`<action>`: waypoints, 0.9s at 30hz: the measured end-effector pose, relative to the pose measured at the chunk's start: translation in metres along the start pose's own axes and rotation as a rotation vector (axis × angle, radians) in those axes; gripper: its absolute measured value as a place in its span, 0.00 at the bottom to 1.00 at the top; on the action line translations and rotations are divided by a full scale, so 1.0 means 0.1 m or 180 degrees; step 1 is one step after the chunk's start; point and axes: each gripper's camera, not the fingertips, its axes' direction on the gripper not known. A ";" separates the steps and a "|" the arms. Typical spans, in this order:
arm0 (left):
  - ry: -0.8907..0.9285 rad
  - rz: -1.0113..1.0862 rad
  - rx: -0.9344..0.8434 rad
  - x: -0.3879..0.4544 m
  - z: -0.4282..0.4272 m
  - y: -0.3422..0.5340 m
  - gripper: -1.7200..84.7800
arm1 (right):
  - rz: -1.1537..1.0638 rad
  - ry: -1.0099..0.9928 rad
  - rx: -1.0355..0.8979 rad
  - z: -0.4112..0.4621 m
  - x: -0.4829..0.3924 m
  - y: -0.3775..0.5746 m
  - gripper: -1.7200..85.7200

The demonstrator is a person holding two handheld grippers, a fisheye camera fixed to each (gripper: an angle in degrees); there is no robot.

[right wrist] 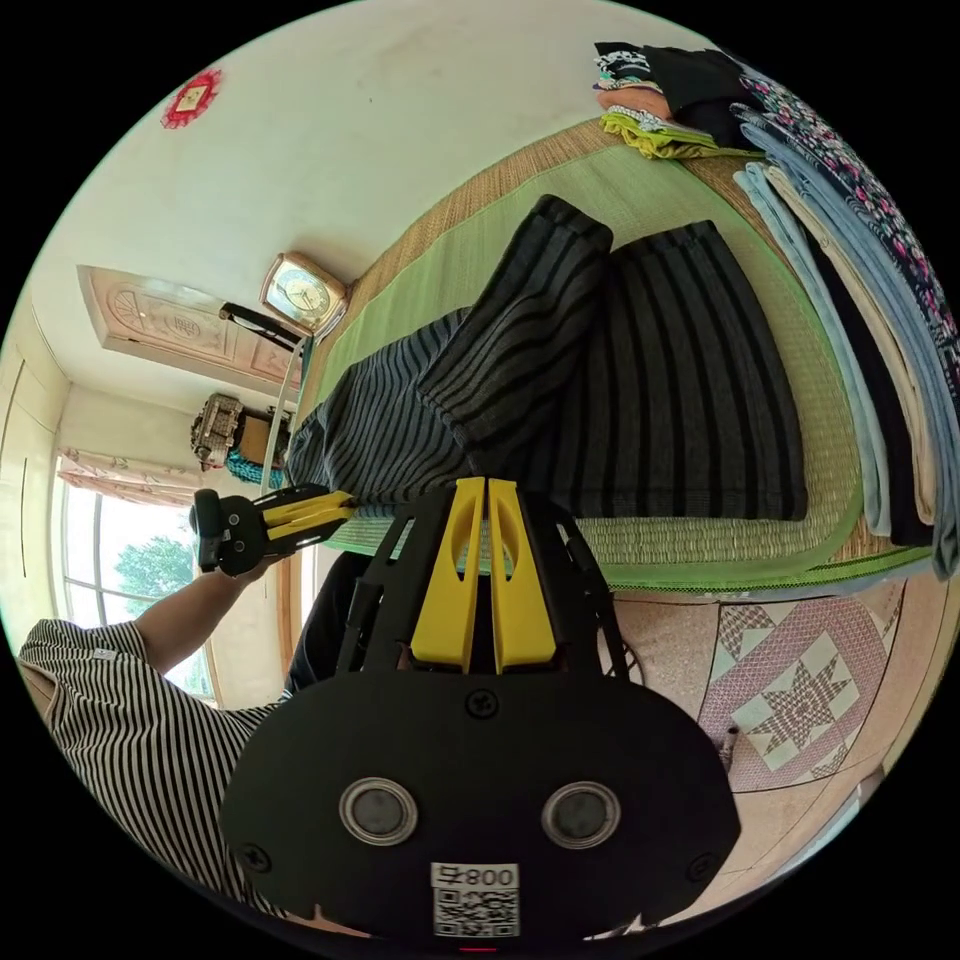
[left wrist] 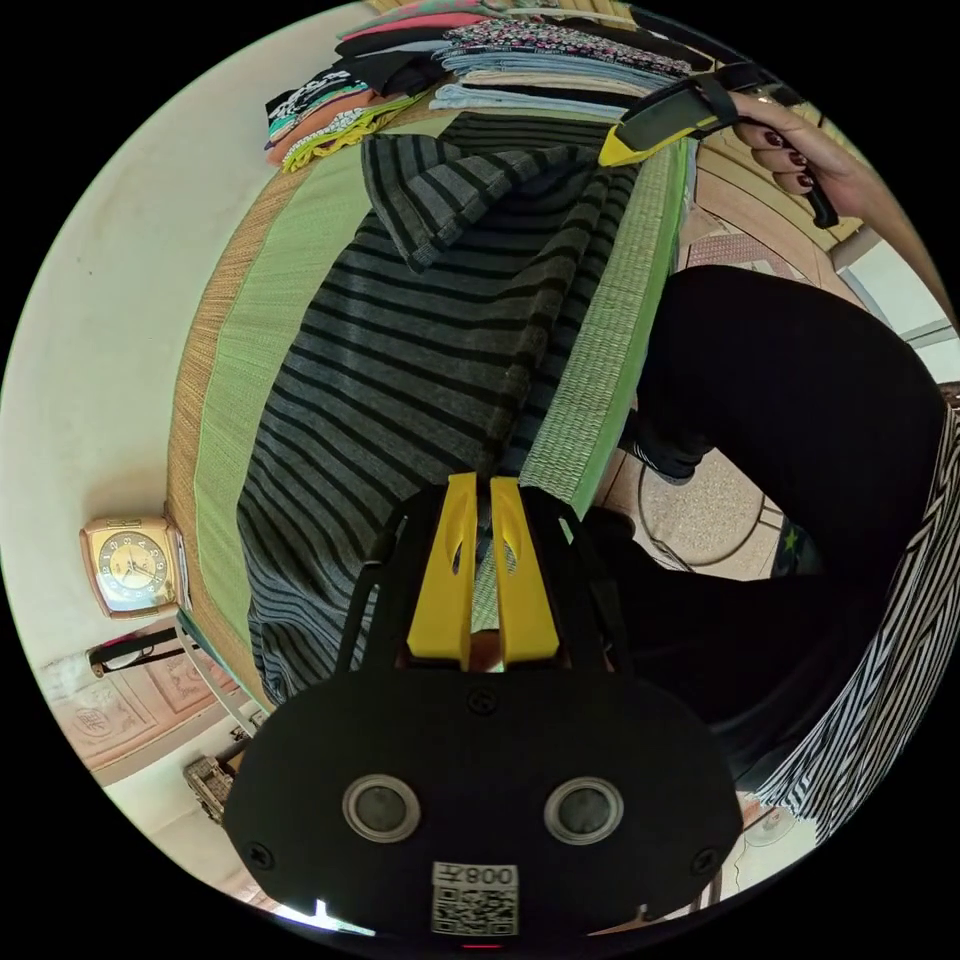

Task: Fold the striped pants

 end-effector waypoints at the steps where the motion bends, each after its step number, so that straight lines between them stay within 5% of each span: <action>1: 0.0027 -0.0019 -0.0052 -0.01 0.11 -0.03 0.05 | 0.0022 0.0008 -0.0018 0.03 0.03 0.00 0.02; 9: 0.0224 -0.0224 -0.0088 -0.28 0.58 -0.09 0.07 | -0.0012 0.0142 -0.0186 0.43 0.22 -0.02 0.02; 19: 0.1712 -0.1451 0.0651 -1.28 0.97 0.36 0.10 | 0.0106 0.0240 -0.0162 0.70 0.37 0.05 0.03; 27: 0.2278 -0.1828 0.1108 -1.90 1.38 0.34 0.09 | -0.1363 0.1010 0.0034 0.98 -0.84 -0.16 0.11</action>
